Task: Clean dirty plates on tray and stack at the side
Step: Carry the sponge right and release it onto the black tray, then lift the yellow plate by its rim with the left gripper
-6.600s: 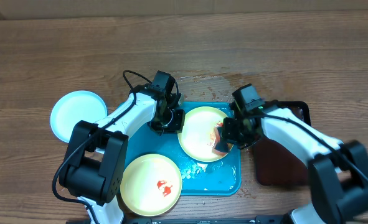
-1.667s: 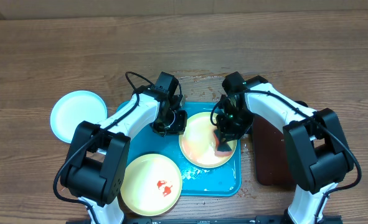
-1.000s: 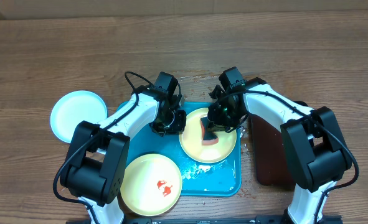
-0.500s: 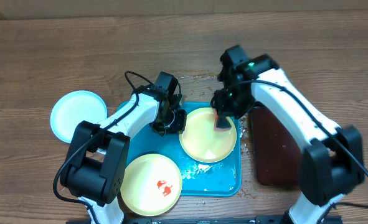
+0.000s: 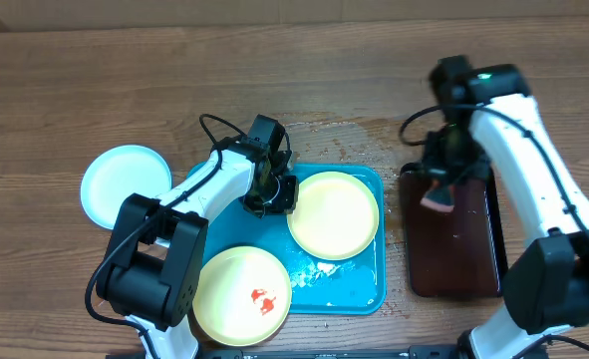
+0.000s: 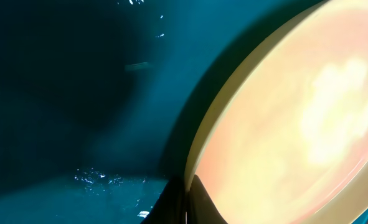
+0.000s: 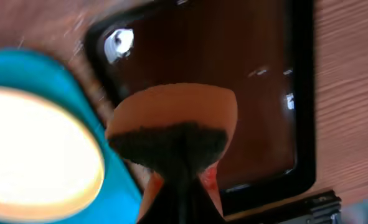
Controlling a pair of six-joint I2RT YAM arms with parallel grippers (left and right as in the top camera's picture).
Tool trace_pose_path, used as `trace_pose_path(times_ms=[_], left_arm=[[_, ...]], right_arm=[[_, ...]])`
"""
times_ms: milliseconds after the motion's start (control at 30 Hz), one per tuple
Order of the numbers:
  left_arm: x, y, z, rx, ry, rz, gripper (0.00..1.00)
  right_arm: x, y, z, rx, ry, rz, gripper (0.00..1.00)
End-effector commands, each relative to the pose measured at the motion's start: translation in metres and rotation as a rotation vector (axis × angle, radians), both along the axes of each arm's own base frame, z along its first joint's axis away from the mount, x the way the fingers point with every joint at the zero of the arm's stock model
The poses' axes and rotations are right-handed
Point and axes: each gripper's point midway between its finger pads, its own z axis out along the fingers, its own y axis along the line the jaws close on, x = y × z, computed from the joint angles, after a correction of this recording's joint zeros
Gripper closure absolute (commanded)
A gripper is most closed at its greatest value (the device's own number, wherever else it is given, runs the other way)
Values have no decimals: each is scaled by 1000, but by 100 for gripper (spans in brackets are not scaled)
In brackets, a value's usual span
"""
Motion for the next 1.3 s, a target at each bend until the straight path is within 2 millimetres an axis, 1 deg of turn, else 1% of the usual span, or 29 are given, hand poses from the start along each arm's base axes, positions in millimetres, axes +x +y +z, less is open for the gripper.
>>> trace_pose_path(times_ms=[0, 67, 100, 200, 267, 400, 433, 467, 500, 533, 567, 600, 633, 700, 733, 767, 833, 867, 933, 1067, 1167, 1267], left_arm=[[-1, 4, -5, 17, 3, 0, 96], [-1, 4, -5, 18, 3, 0, 96], [-1, 4, -5, 17, 4, 0, 96], [-1, 4, -5, 18, 3, 0, 96], [-1, 4, -5, 18, 3, 0, 96], [-1, 4, -5, 18, 3, 0, 96], [-1, 4, -5, 17, 4, 0, 96], [-1, 4, -5, 18, 4, 1, 96], [-1, 4, -5, 18, 4, 1, 96], [-1, 4, -5, 18, 4, 1, 96], [-1, 4, -5, 18, 4, 0, 96], [-1, 4, -5, 17, 4, 0, 96], [-1, 4, -5, 17, 4, 0, 96], [-1, 4, -5, 17, 4, 0, 96], [-1, 4, -5, 17, 4, 0, 96], [-1, 4, -5, 18, 3, 0, 96], [0, 4, -5, 16, 1, 0, 96], [0, 4, -5, 16, 1, 0, 96], [0, 3, -5, 11, 2, 0, 96], [-2, -1, -2, -13, 10, -2, 96], [1, -7, 3, -43, 7, -3, 96], [8, -13, 14, -69, -15, -5, 96]], right_arm=[[-4, -28, -14, -8, 7, -101, 96], [-10, -31, -31, 36, 32, -126, 96], [-19, -30, -48, 58, 59, -135, 96], [-35, -31, -77, 57, 98, -139, 96], [-41, -29, -89, 65, 106, -141, 96], [-40, -29, -93, 67, 99, -141, 96], [-40, -29, -93, 68, 97, -141, 82], [-39, -28, -93, 71, 93, -141, 61], [-38, -28, -93, 72, 91, -141, 50], [-38, -28, -93, 71, 91, -141, 43], [-38, -28, -93, 72, 91, -141, 26], [-38, -28, -93, 72, 91, -139, 14], [-38, -28, -93, 74, 90, -128, 12], [-38, -29, -90, 75, 92, -114, 3], [-37, -29, -87, 75, 92, -114, 2], [-34, -29, -83, 75, 86, -110, 0], [-25, -29, -68, 80, 55, -90, 0], [-21, -29, -59, 81, 36, -86, 0], [-8, -28, -33, 85, -21, -72, 0], [20, -29, 36, 90, -181, -51, 0], [31, -29, 84, 93, -278, -42, 0], [35, -28, 125, 94, -366, -23, 0]])
